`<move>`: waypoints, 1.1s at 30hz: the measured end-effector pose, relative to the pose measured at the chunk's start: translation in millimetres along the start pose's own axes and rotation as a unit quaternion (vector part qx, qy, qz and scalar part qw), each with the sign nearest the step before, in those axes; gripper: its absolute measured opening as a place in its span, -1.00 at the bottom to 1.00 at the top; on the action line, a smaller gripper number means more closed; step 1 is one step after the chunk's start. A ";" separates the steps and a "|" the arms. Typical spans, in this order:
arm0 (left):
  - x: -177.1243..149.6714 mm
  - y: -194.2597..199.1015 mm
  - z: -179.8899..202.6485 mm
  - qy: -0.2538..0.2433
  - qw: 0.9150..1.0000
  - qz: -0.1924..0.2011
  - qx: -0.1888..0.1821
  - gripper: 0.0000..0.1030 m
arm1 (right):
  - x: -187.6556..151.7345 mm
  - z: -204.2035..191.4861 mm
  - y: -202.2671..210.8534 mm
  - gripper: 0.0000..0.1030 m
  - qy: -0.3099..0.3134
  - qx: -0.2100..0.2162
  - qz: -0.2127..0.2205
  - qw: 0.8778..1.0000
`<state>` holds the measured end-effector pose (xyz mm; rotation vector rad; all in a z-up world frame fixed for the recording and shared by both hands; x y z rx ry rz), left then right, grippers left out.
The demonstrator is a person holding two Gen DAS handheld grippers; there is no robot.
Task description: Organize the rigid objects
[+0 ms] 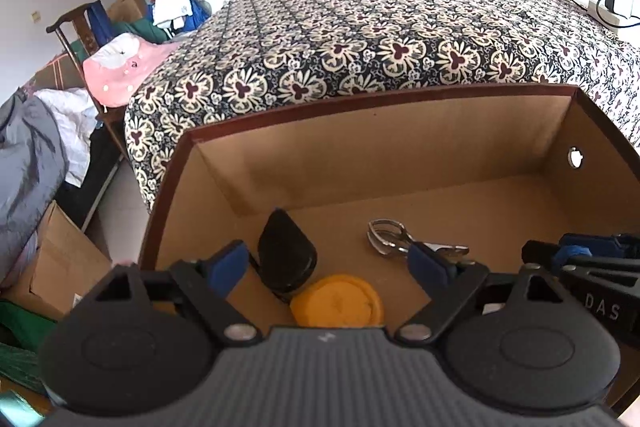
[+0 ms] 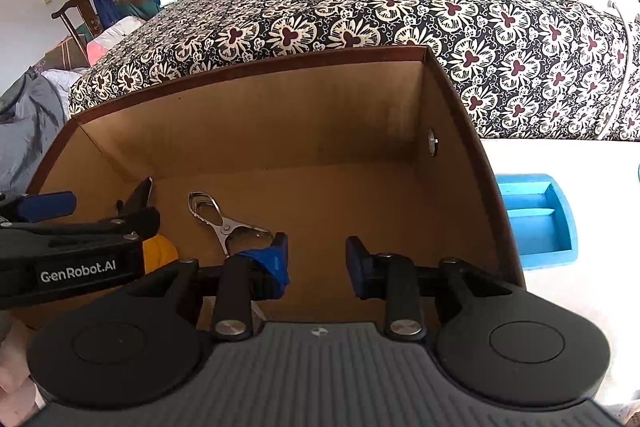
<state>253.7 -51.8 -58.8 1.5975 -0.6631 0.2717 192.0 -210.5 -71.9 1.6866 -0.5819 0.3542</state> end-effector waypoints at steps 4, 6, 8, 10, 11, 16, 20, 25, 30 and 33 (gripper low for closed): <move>-1.0 0.6 0.1 0.000 1.000 0.002 0.003 0.73 | 0.2 0.4 -0.8 -0.75 0.001 0.012 -0.003 1.000; -1.4 1.0 0.4 0.001 1.000 0.001 0.004 0.73 | 0.1 0.5 -1.1 -0.75 0.003 0.017 -0.006 1.000; -1.4 1.0 0.6 0.000 1.000 0.001 0.005 0.73 | -0.7 0.2 -1.1 -0.75 0.003 0.018 -0.007 1.000; -1.5 1.0 0.8 0.000 1.000 0.000 0.007 0.73 | -1.0 -0.9 -1.4 -0.75 0.004 0.019 -0.008 1.000; -1.6 1.1 1.0 -0.001 1.000 0.001 0.008 0.73 | -1.1 -1.2 -1.5 -0.75 0.004 0.019 -0.009 1.000; -1.9 0.7 1.1 -0.002 1.000 -0.001 0.014 0.73 | -1.0 -2.0 -2.0 -0.75 0.003 0.020 -0.007 1.000; -1.8 -0.6 0.4 -0.001 1.000 -0.005 0.013 0.73 | -1.2 -1.8 -1.6 -0.75 0.004 0.021 -0.006 1.000; -1.8 -2.0 0.9 -0.003 1.000 -0.010 0.013 0.73 | -1.2 -2.2 -1.1 -0.75 0.004 0.021 -0.005 1.000; -1.2 -3.5 1.5 -0.005 1.000 -0.016 0.010 0.73 | -1.7 -1.9 -0.8 -0.75 0.005 0.022 -0.005 1.000; -1.1 -4.3 1.0 -0.003 1.000 -0.020 0.007 0.73 | -1.7 -2.1 -0.9 -0.75 0.005 0.022 -0.005 1.000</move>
Point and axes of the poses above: each gripper's, at about its wrist camera, not at the fingertips, and y roughly against the way its jaws point, z to its right, x to its top, the point moved 7 cm from there along -y, roughly the way its jaws point, and after that the axes turned 11 degrees about -z, right-handed, at the moved point
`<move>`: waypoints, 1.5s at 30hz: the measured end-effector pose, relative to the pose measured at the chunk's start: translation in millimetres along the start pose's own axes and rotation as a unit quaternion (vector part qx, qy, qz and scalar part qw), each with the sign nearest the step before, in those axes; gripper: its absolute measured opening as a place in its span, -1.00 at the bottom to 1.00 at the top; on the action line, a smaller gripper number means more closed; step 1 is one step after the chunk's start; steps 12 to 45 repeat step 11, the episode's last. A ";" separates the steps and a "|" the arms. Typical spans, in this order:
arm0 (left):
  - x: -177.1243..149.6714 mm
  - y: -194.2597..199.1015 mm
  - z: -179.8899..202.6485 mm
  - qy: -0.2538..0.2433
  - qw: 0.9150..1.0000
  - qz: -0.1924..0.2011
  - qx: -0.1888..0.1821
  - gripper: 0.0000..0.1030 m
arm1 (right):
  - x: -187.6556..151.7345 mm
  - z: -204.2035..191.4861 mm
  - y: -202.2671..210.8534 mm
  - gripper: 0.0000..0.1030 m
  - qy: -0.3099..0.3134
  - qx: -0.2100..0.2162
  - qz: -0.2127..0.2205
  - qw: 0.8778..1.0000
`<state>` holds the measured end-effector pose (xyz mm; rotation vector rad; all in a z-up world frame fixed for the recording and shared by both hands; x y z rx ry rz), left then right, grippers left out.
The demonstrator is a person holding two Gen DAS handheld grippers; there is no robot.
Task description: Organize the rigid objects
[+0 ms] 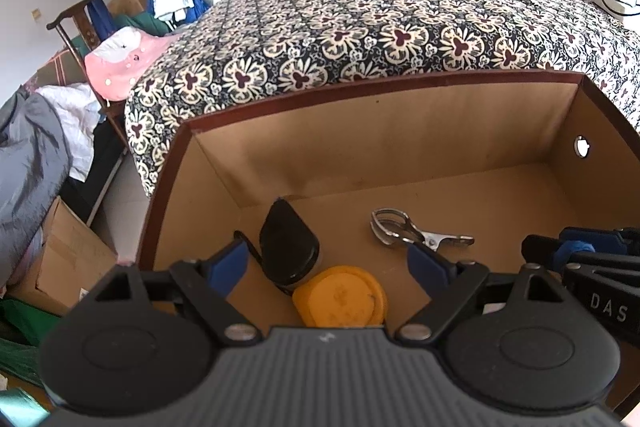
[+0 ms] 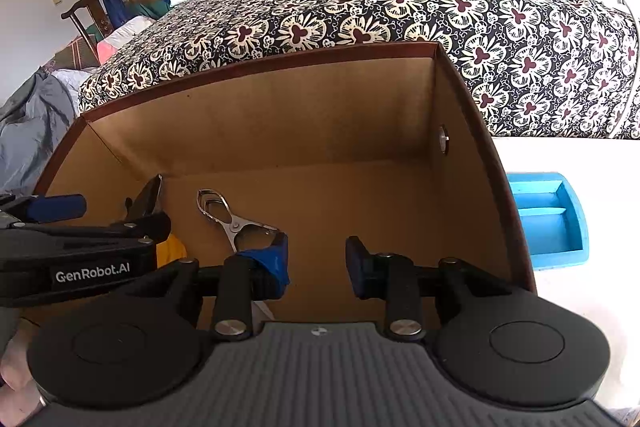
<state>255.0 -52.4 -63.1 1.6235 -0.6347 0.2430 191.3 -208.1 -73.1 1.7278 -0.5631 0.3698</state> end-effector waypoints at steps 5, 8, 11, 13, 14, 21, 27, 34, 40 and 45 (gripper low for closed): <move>0.7 1.8 -0.7 0.003 1.000 0.008 0.000 0.70 | -0.1 -0.1 -0.1 -0.75 0.000 0.000 0.000 1.000; 0.6 3.4 0.4 -0.001 1.000 0.014 0.005 0.67 | -0.3 -0.2 -0.1 -0.75 0.001 0.001 -0.001 1.000; -0.3 4.8 1.5 -0.005 1.000 0.018 0.006 0.67 | -0.2 -0.3 0.1 -0.75 0.002 0.002 -0.001 1.000; -0.3 4.8 1.5 -0.005 1.000 0.018 0.006 0.67 | -0.2 -0.3 0.1 -0.75 0.002 0.002 -0.001 1.000; -0.3 4.8 1.5 -0.005 1.000 0.018 0.006 0.67 | -0.2 -0.3 0.1 -0.75 0.002 0.002 -0.001 1.000; -0.3 4.8 1.5 -0.005 1.000 0.018 0.006 0.67 | -0.2 -0.3 0.1 -0.75 0.002 0.002 -0.001 1.000; -0.3 4.8 1.5 -0.005 1.000 0.018 0.006 0.67 | -0.2 -0.3 0.1 -0.75 0.002 0.002 -0.001 1.000; -0.3 4.8 1.5 -0.005 1.000 0.018 0.006 0.67 | -0.2 -0.3 0.1 -0.75 0.002 0.002 -0.001 1.000; -0.3 4.8 1.5 -0.005 1.000 0.018 0.006 0.67 | -0.2 -0.3 0.1 -0.75 0.002 0.002 -0.001 1.000; -0.3 4.8 1.5 -0.005 1.000 0.018 0.006 0.67 | -0.2 -0.3 0.1 -0.75 0.002 0.002 -0.001 1.000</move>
Point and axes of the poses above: each gripper's, at about its wrist camera, not at the fingertips, and y roughly against the way its jaws point, z to its right, x to its top, the point moved 7 cm from there along -y, roughly the way its jaws point, and after that the axes turned 11 degrees about -z, right-handed, at the moved point
